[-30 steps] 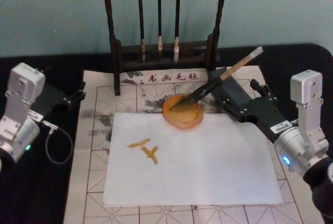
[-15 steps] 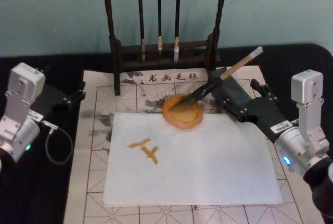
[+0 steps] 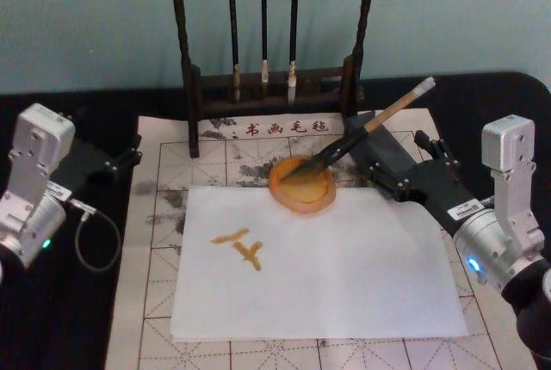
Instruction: Pick up the brush from the inkstone, write on the paper, then place the brush back to its original position.
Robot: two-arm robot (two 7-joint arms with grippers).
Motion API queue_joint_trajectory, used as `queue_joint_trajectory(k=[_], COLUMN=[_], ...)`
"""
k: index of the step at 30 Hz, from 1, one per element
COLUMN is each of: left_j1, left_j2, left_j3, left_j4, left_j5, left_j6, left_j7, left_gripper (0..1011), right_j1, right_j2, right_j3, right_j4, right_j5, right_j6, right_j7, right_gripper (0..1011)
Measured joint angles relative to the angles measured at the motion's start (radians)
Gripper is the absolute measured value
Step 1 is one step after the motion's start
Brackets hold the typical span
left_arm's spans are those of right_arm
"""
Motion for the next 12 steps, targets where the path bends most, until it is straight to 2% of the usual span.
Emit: queue_joint_trajectory(k=[12], left_j1=[0.0], left_j2=[0.0], left_j3=[0.0], left_j4=[0.0], left_j5=[0.0], left_j6=[0.0], left_j7=[0.0], left_gripper=[1001], right_j1=[0.0], right_j2=[0.0], right_j3=[0.0], right_j4=[0.0], right_j5=[0.0], right_j6=[0.0], right_j7=[0.0], right_gripper=[1002])
